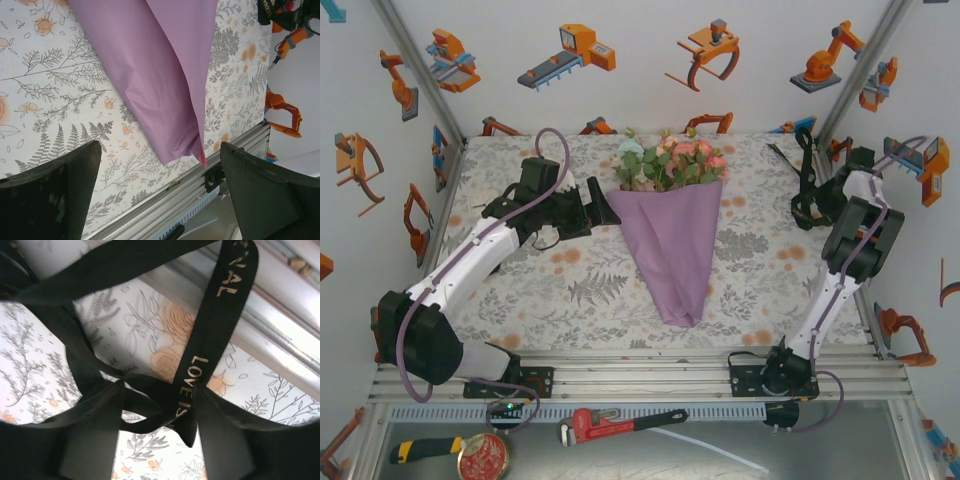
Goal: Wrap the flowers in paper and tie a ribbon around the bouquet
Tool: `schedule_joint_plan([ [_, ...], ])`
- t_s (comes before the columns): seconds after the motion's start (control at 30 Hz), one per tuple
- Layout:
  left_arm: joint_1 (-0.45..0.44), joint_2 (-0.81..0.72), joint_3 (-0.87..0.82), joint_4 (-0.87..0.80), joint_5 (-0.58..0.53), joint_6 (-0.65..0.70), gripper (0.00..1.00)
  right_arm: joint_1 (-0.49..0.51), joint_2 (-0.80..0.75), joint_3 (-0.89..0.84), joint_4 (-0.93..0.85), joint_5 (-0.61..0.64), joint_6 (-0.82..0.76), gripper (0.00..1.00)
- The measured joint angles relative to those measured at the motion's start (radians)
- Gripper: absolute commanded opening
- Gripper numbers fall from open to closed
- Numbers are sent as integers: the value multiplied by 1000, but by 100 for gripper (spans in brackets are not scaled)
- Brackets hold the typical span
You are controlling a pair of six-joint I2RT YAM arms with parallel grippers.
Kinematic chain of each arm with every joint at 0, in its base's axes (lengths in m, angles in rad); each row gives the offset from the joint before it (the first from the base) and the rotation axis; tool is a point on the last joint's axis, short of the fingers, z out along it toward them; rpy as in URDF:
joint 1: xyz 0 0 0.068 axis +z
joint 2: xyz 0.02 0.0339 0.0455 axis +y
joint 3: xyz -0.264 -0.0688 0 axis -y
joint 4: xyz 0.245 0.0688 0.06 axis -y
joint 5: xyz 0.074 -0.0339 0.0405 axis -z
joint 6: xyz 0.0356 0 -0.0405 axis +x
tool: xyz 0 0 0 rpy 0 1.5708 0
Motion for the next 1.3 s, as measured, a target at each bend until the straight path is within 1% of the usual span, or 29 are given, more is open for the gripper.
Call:
schedule_joint_plan([
  [0.07, 0, 0, 0, 2, 0, -2, 94, 3, -23, -35, -1, -2, 0, 61],
  [0.13, 0, 0, 0, 2, 1, -3, 94, 4, -34, -55, 1, -7, 0, 53],
  [0.23, 0, 0, 0, 1, 2, -3, 94, 3, -40, -73, 10, -14, 2, 39],
  [0.37, 0, 0, 0, 1, 3, -3, 94, 11, -43, -77, 13, -14, -6, 11],
  [0.43, 0, 0, 0, 1, 3, -2, 94, 19, -54, -77, 8, -14, -16, 0],
  [0.53, 1, 0, 0, 2, 5, -2, 94, 42, -103, -77, -5, -26, -19, 0],
  [0.67, 10, 18, 10, 0, 19, 2, 94, 111, -267, -100, 19, -50, -25, 0],
  [0.73, 15, 44, 31, 2, 29, 5, 94, 164, -369, -132, 38, -64, -32, 0],
  [0.8, 21, 75, 64, 1, 40, 7, 94, 247, -481, -170, 60, -81, -39, 0],
  [0.9, 27, 118, 119, 4, 64, 13, 94, 391, -590, -204, 70, -119, -45, 0],
  [1.0, 32, 155, 183, 16, 102, 22, 94, 549, -640, -208, 70, -163, -51, 0],
  [1.1, 33, 178, 225, 61, 154, 39, 92, 678, -672, -208, 69, -200, -55, 0],
  [1.17, 33, 180, 227, 124, 212, 52, 91, 724, -694, -208, 69, -216, -54, 0],
  [1.3, 19, 187, 226, 283, 348, 110, 91, 739, -720, -195, 65, -220, -54, 0],
])
